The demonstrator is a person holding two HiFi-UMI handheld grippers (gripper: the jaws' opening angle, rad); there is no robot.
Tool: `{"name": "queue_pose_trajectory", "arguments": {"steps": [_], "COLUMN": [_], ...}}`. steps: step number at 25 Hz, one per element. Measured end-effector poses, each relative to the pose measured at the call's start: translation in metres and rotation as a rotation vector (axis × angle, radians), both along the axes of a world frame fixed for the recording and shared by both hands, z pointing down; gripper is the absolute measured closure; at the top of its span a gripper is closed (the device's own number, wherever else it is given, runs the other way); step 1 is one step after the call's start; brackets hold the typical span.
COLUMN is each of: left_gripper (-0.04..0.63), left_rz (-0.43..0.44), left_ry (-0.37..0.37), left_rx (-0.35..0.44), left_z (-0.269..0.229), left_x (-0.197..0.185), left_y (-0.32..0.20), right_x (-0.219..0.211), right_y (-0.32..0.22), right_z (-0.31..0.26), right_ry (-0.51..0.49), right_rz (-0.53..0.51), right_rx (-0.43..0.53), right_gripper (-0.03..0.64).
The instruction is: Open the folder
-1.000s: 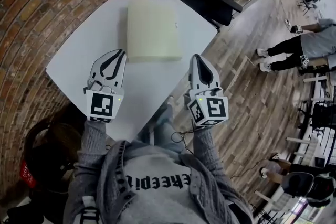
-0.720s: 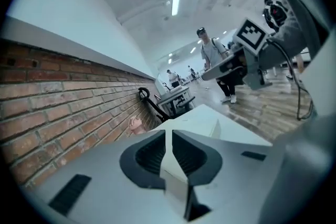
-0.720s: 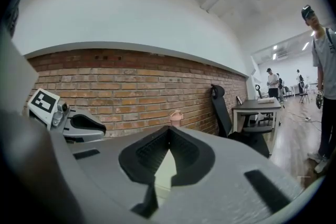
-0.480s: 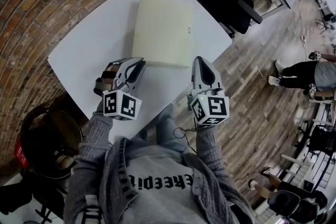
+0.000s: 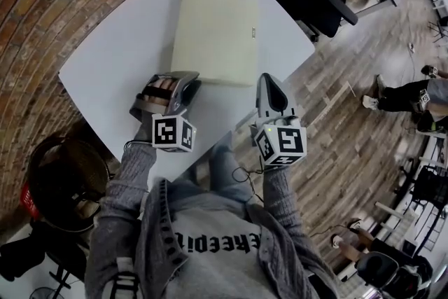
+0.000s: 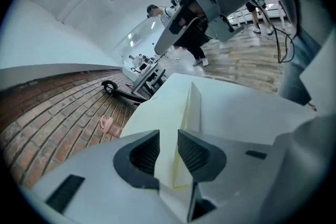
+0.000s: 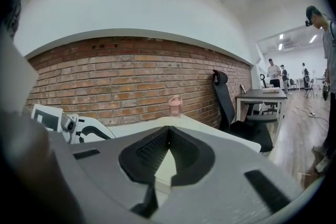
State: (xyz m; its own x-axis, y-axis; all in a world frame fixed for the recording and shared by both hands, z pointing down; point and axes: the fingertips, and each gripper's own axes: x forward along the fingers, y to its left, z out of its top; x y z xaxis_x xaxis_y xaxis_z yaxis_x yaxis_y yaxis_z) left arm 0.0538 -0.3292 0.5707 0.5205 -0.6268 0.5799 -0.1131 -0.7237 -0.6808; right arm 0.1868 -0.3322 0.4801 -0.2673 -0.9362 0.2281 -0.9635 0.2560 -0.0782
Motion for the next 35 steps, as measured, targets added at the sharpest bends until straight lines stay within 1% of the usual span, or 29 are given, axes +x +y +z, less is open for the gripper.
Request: {"name": "queue_pose_trajectory", "arguments": {"steps": [6, 10, 16, 22, 25, 27, 35], "left_gripper": [0.515, 0.515, 0.515, 0.515, 0.534, 0.541, 0.565], "left_rz": [-0.007, -0.007, -0.015, -0.002, 0.002, -0.006, -0.055], "left_ry": [-0.085, -0.113, -0.136, -0.175, -0.190, -0.182, -0.077], "left_rx": [0.024, 0.049, 0.055, 0.083, 0.089, 0.082, 0.026], "left_z": [0.018, 0.027, 0.024, 0.026, 0.028, 0.028, 0.022], "left_x": [0.000, 0.004, 0.014, 0.022, 0.024, 0.025, 0.024], "left_y": [-0.005, -0.010, -0.011, -0.013, -0.013, -0.013, -0.016], "right_x": [0.005, 0.012, 0.024, 0.029, 0.030, 0.031, 0.029], "right_y": [0.006, 0.009, 0.014, 0.014, 0.015, 0.015, 0.015], "right_z": [0.005, 0.013, 0.015, 0.016, 0.017, 0.017, 0.012], "right_ry": [-0.006, -0.007, -0.007, -0.008, -0.009, -0.008, -0.006], "right_rz": [0.011, 0.023, 0.040, 0.046, 0.046, 0.045, 0.045], "right_rx": [-0.008, -0.017, -0.024, -0.026, -0.026, -0.026, -0.021], "right_gripper": [0.612, 0.612, 0.612, 0.612, 0.612, 0.612, 0.612]}}
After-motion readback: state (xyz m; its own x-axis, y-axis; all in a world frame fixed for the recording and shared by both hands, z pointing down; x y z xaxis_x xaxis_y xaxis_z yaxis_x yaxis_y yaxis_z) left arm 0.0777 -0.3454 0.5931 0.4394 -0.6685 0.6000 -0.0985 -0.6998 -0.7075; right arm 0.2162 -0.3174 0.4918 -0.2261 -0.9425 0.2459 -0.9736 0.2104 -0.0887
